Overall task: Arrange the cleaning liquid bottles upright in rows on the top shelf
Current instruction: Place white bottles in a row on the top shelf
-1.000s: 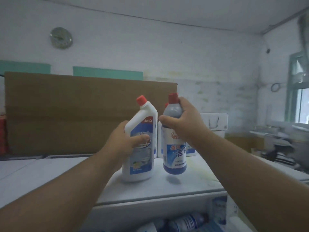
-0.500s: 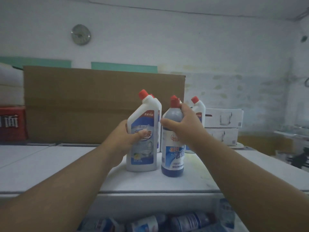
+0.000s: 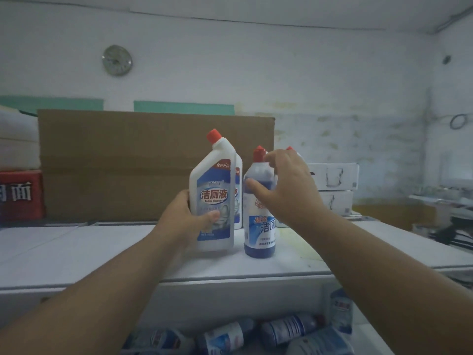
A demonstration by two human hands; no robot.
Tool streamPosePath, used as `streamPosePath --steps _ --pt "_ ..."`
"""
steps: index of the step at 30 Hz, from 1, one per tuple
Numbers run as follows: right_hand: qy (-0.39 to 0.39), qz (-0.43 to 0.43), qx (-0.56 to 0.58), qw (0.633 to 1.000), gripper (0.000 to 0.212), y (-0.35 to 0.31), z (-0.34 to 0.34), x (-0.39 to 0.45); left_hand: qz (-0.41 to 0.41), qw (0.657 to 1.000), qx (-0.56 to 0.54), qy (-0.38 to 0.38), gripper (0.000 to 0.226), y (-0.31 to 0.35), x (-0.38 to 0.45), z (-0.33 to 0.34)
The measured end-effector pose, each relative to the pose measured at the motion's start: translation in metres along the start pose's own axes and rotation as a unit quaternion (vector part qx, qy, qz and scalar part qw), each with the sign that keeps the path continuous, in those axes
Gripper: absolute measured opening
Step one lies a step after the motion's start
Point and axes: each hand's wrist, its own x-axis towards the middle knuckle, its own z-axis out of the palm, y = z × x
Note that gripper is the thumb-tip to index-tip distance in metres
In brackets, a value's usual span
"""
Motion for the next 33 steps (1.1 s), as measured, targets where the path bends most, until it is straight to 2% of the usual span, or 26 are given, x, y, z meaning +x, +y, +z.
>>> streamPosePath --steps 3,5,7,9,12,17,22,27,31,33 --pt "0.009 0.006 0.071 0.997 0.046 -0.019 -0.007 -0.002 0.038 0.998 -0.054 -0.022 0.049 0.016 -0.008 -0.005" --pt "-0.019 0.039 0.154 0.987 0.047 -0.034 -0.009 0.0 0.059 0.994 -0.08 -0.053 0.052 0.03 -0.016 -0.008" --pt "-0.044 0.095 0.276 0.956 0.046 -0.049 -0.011 0.002 0.077 0.986 -0.094 -0.11 0.051 0.041 -0.024 -0.008" --pt "-0.018 0.135 0.34 0.931 0.044 -0.056 -0.015 0.003 0.096 0.977 -0.099 -0.165 0.045 0.049 -0.033 -0.002" --pt "0.007 0.164 0.371 0.914 0.038 -0.055 -0.032 -0.002 0.116 0.974 -0.082 -0.174 0.037 0.054 -0.043 0.014" --pt "0.025 0.192 0.409 0.892 0.037 -0.029 -0.067 -0.015 0.137 0.98 -0.013 -0.147 0.043 0.053 -0.061 0.052" --pt "0.027 0.204 0.395 0.895 0.037 0.016 -0.102 -0.026 0.147 0.968 0.036 -0.201 0.046 0.05 -0.063 0.107" --pt "0.004 0.184 0.39 0.902 0.042 0.088 -0.121 -0.023 0.128 0.958 0.093 -0.24 0.046 0.052 -0.048 0.173" --pt "-0.035 0.193 0.41 0.891 0.034 0.151 -0.113 -0.004 0.071 0.955 0.163 -0.236 0.051 0.057 -0.022 0.223" --pt "-0.057 0.196 0.422 0.883 0.046 0.18 -0.1 0.006 0.054 0.951 0.207 -0.221 0.056 0.055 -0.004 0.242"
